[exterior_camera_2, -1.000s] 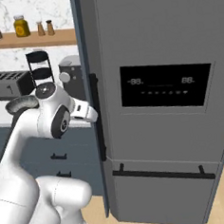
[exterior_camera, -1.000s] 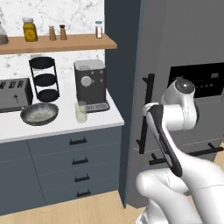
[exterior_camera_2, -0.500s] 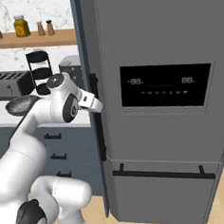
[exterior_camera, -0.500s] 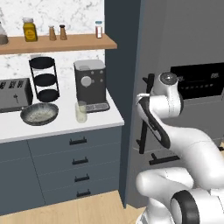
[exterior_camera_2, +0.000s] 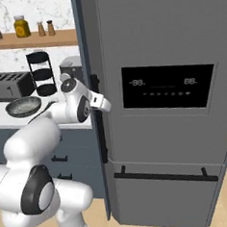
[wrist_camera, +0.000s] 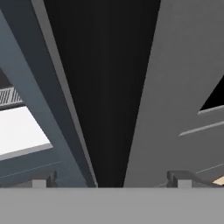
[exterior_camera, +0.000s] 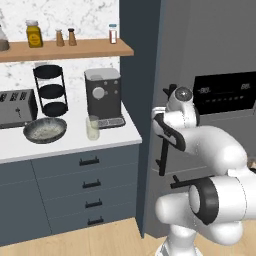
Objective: Grab a lemon wedge from the fridge and one ice cube from the ice bowl, and put them in the glass of lemonade.
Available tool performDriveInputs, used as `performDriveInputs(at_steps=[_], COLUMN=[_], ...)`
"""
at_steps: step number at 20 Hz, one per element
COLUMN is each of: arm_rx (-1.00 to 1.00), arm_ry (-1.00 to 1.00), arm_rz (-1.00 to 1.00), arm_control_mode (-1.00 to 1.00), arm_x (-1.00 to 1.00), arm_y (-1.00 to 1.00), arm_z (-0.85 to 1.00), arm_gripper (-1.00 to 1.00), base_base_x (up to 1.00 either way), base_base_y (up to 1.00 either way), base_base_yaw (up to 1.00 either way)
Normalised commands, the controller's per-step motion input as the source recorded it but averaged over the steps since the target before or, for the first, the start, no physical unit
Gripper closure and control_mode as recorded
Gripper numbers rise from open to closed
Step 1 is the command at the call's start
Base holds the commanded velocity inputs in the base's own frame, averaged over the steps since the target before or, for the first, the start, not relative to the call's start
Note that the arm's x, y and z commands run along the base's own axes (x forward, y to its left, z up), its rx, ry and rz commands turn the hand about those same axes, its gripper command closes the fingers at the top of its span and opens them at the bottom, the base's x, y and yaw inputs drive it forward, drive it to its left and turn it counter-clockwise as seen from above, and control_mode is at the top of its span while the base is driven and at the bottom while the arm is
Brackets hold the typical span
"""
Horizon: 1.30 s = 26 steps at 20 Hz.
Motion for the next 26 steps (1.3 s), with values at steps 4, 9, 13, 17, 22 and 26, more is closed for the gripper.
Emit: performDriveInputs(at_steps=[4,9,13,17,22,26], arm_rx=[-0.02,0.00,0.00,0.00,0.08,0.14], arm_ry=[-0.07,-0.01,-0.02,0.00,0.21,0.29], arm_rz=[0.00,0.00,0.00,0.00,0.00,-0.03], arm_control_mode=[-1.00,-1.00,-1.00,-1.00,-1.00,-1.00], arm_x=[0.62,0.72,0.72,0.24,-0.52,-1.00], arm_y=[-0.01,-0.13,-0.18,-0.06,-0.35,-0.57], arm_z=[-0.33,-0.20,-0.28,-0.01,0.08,0.29], arm_gripper=[-1.00,-1.00,1.00,1.00,1.00,1.00], base_base_x=[0.00,0.00,0.00,0.00,0.00,0.00], base_base_y=[0.00,0.00,0.00,0.00,0.00,0.00], base_base_yaw=[0.00,0.00,0.00,0.00,0.00,0.00])
